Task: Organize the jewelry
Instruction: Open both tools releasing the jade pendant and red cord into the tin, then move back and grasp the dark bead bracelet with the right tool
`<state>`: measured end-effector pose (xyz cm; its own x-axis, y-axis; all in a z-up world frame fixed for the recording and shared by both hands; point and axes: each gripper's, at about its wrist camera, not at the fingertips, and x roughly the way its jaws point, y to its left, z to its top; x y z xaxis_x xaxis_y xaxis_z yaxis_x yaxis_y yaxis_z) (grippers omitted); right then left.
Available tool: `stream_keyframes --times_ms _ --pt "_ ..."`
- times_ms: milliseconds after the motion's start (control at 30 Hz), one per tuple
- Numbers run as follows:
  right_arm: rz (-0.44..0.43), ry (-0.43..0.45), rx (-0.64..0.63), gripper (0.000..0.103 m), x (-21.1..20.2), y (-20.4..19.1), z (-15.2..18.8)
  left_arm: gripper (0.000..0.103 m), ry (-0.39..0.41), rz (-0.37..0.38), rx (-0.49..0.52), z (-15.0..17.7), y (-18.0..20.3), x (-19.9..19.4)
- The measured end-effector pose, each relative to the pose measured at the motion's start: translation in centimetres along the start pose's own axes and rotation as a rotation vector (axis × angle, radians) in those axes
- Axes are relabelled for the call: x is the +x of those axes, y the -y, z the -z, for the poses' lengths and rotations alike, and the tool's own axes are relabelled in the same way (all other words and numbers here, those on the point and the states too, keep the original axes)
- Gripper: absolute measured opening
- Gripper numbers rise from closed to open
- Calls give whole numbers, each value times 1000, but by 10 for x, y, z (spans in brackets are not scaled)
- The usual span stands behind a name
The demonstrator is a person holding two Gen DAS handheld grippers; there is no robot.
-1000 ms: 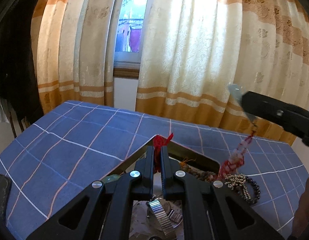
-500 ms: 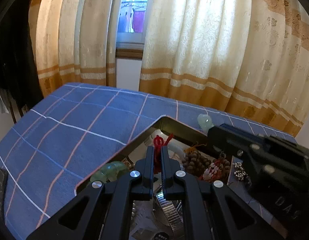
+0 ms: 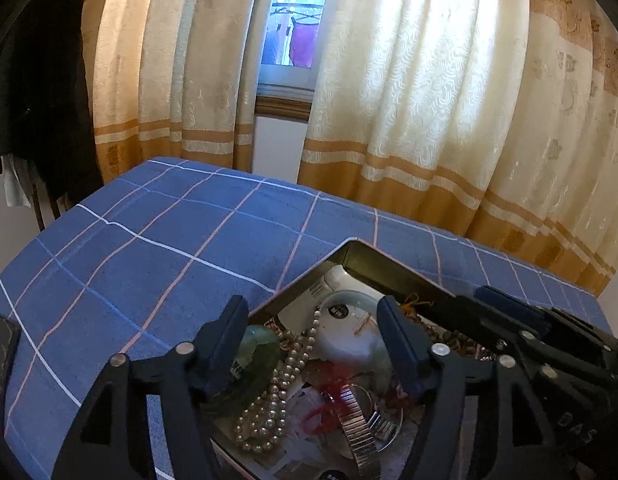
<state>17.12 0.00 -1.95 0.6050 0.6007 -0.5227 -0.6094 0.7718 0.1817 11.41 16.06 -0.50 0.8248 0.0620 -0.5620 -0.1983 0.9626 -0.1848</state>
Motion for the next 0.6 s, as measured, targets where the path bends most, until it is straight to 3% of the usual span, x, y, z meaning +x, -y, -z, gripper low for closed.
stream_keyframes --times_ms 67,100,267,400,600 --pt "20 20 11 69 -8 7 2 77 6 4 -11 0 -1 -1" --pt "29 29 14 71 -12 9 2 77 7 9 -14 -1 -1 -1" --pt "145 64 61 77 -47 45 8 77 25 1 0 0 2 -2" --pt "342 52 130 78 -73 97 20 77 49 6 17 1 10 -6" --pt "414 -34 220 78 -81 143 38 77 42 18 87 5 39 -11"
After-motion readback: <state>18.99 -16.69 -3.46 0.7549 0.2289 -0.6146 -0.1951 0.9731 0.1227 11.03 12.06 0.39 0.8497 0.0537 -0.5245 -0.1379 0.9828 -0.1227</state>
